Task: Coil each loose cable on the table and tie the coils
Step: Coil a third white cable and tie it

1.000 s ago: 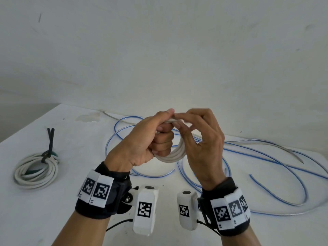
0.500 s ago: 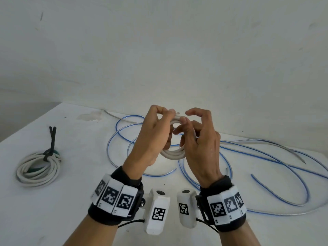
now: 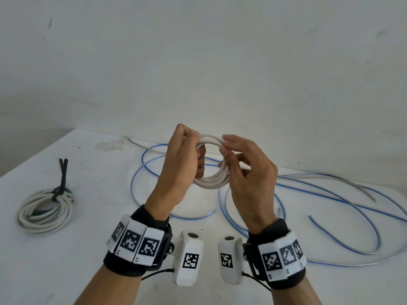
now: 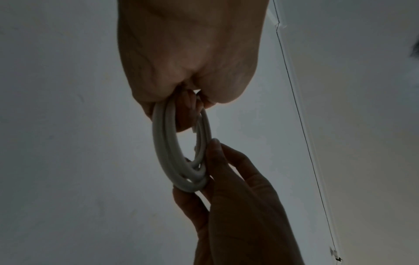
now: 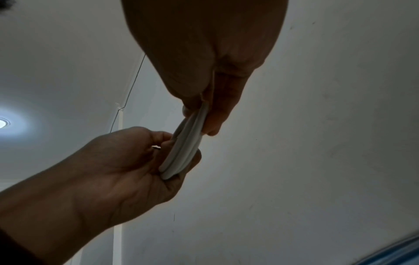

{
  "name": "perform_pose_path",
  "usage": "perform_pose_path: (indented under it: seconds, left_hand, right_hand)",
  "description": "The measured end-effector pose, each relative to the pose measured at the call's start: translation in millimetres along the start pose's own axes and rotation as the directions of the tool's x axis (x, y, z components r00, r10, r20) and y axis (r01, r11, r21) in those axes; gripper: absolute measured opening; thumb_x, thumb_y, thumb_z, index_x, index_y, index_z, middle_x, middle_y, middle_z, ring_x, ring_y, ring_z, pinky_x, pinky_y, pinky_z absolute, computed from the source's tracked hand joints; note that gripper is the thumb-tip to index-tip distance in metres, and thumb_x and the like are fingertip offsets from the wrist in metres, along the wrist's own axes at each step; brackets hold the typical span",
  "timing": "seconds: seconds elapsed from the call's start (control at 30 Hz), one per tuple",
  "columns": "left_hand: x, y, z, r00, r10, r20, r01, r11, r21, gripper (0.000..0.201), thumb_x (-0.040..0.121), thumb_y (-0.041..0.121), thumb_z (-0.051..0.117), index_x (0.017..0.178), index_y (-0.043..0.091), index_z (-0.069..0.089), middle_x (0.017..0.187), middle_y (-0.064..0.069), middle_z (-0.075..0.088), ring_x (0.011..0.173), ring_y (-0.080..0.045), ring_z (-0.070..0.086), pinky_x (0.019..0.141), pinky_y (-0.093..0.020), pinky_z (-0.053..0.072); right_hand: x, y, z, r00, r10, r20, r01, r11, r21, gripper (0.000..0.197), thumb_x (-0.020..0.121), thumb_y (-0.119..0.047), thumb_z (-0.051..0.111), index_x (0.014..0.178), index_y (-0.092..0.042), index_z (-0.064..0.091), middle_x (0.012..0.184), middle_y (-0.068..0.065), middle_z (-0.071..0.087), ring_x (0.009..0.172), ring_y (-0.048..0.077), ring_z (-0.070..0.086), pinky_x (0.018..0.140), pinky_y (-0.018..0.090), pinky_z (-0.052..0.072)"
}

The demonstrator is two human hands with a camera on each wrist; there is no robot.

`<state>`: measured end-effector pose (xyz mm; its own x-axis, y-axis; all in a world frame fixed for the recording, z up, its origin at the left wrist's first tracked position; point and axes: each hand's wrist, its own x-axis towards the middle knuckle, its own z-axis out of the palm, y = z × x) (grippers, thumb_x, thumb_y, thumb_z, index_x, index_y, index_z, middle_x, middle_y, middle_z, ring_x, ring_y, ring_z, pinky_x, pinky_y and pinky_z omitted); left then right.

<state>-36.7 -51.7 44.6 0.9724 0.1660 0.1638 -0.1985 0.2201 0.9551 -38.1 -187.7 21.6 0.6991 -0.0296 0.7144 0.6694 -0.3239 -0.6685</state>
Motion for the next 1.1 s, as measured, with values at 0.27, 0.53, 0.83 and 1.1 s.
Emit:
perform_pose_path:
  seconds: [0.27,0.53,0.83,1.1]
  left_hand:
    - [-1,2,-7,0.995,0.034,0.094,-0.044,0.994,0.102,0.027,0.106,0.014,0.038,0.079,0.016,0.034,0.06,0.002,0.029,0.053,-0.014,0.021,0.043,-0.024,0.023]
    - [-5,-2,2,0.986,0.162,0.044,-0.165,0.983,0.075,0.017,0.107,0.022,0.047,0.096,0.01,0.049,0.058,0.0,0.048,0.051,-0.017,0.038,0.047,-0.028,0.041]
    - [-1,-6,2,0.997,0.075,-0.008,-0.075,0.996,-0.043,0.02,0.106,0.02,0.045,0.087,0.016,0.049,0.057,0.006,0.029,0.046,-0.011,0.021,0.042,-0.019,0.021]
    - [2,-11,-6,0.992,0.076,0.105,-0.087,0.99,0.108,0.028,0.107,0.023,0.045,0.08,0.017,0.04,0.052,0.011,0.033,0.045,-0.012,0.022,0.042,-0.022,0.023]
  right_hand:
    - [2,1,-1,0.988,0.03,0.155,-0.035,0.999,0.029,0.026,0.104,-0.017,0.056,0.125,-0.029,0.065,0.093,-0.014,0.067,0.079,0.017,0.068,0.061,0.024,0.05]
    - [4,0,-2,0.998,0.009,0.058,-0.011,0.999,0.031,0.026,0.103,-0.014,0.058,0.123,-0.026,0.068,0.094,-0.015,0.065,0.074,0.016,0.065,0.059,0.027,0.052]
    - [2,-9,0,0.992,0.096,0.079,-0.103,0.99,0.097,0.015,0.103,-0.023,0.058,0.112,-0.035,0.062,0.096,-0.01,0.07,0.073,0.02,0.069,0.053,0.033,0.056]
    - [1,5,-4,0.975,0.076,0.209,-0.089,0.995,0.051,0.033,0.104,-0.018,0.056,0.132,-0.031,0.063,0.106,-0.014,0.072,0.086,0.016,0.071,0.071,0.027,0.054]
